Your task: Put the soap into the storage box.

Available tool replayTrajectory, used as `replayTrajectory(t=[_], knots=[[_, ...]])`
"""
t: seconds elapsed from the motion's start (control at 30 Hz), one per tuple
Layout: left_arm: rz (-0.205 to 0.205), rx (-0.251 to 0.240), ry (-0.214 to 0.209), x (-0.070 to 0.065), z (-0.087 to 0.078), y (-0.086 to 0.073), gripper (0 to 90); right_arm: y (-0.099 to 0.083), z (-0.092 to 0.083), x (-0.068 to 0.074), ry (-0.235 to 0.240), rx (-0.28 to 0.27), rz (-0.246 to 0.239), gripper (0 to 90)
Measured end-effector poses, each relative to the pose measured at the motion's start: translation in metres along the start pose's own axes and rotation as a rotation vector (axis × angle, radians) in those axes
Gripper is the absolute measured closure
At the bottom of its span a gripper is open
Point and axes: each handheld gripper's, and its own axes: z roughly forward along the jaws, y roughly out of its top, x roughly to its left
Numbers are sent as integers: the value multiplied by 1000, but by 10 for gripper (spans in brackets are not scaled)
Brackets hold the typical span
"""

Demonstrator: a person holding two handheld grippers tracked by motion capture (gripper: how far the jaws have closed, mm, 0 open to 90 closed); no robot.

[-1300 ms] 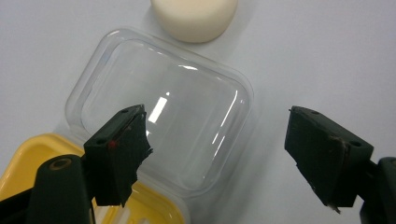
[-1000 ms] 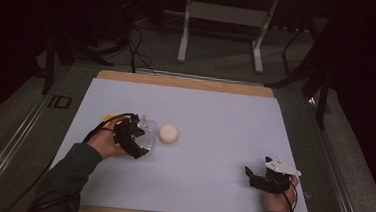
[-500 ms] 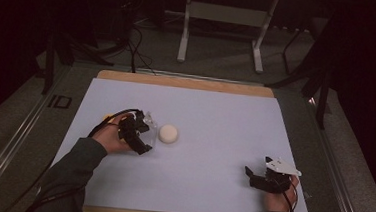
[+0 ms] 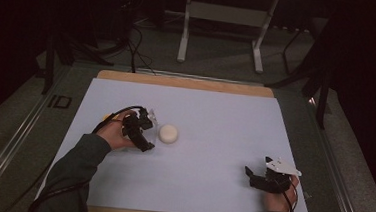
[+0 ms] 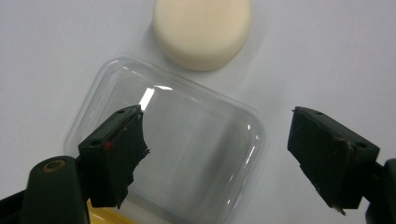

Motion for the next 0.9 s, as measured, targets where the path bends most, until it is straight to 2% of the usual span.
replayTrajectory(t=[0.33, 0.9], knots=[[-6, 3, -22, 3, 7, 6, 178, 0, 0, 0, 2, -2, 2, 137], [-15, 11, -37, 10, 16, 19, 153, -1, -1, 0, 0, -12, 3, 136]])
